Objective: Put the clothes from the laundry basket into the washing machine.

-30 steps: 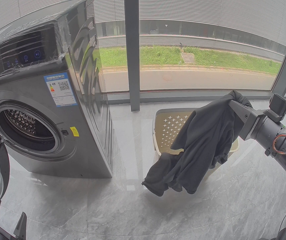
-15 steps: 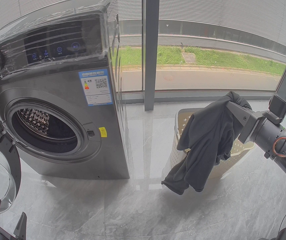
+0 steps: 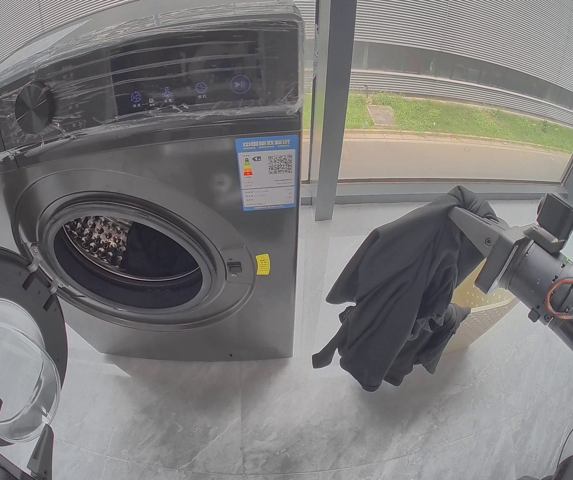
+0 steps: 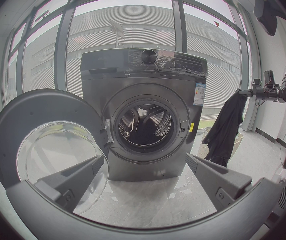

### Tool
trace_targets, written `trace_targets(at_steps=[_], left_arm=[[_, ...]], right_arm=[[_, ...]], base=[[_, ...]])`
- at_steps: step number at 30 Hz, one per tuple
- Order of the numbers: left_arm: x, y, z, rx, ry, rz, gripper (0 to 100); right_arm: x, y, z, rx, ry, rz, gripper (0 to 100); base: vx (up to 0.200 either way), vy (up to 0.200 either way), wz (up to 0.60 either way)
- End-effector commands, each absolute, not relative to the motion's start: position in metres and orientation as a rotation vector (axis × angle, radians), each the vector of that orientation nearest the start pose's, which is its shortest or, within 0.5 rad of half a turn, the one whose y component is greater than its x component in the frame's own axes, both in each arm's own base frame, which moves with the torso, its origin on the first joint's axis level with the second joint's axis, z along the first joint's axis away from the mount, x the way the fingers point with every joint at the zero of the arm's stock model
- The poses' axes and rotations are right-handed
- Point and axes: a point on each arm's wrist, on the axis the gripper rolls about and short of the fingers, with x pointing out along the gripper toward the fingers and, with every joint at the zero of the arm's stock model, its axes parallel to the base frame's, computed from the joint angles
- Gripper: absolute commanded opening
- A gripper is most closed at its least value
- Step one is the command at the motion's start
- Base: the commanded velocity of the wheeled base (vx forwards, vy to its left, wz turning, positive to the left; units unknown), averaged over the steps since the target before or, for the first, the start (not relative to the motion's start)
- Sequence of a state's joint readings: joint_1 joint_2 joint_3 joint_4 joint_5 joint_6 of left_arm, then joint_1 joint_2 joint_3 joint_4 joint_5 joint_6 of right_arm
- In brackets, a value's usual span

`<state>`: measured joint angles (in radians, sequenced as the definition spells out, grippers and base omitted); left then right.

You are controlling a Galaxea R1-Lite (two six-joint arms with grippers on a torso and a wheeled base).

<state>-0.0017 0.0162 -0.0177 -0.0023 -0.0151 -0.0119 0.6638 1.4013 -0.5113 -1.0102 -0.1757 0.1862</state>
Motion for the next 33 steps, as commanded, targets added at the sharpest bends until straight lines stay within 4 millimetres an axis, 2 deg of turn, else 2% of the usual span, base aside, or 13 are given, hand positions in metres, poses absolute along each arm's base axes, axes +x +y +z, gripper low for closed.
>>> trace_targets(at_steps=[1,9,18,33], left_arm=[[-0.0226,-0.0003,0.0759,-0.014,0.0,-0.017,100],[-0.0226,-0.0003,0.0757,-0.011,0.002,-0.017,100],[-0.0226,-0.0003,0.0757,-0.012,0.002,-0.015,100],[-0.0226,-0.0003,0.0757,-0.012,0.002,-0.017,100]], right_arm=[[0.175,0.132,0.2198,0.232,-0.066,0.497,0],[0.1743,0.1319,0.2189,0.23,-0.063,0.499,0],[0.1731,0.1328,0.2188,0.229,-0.061,0.522,0],[0.1729,0.1327,0.2164,0.225,-0.053,0.526,0]], base=[[-0.2,0.0,0.0],[-0.2,0.0,0.0],[0.0,0.0,0.0],[0.0,0.2,0.0]])
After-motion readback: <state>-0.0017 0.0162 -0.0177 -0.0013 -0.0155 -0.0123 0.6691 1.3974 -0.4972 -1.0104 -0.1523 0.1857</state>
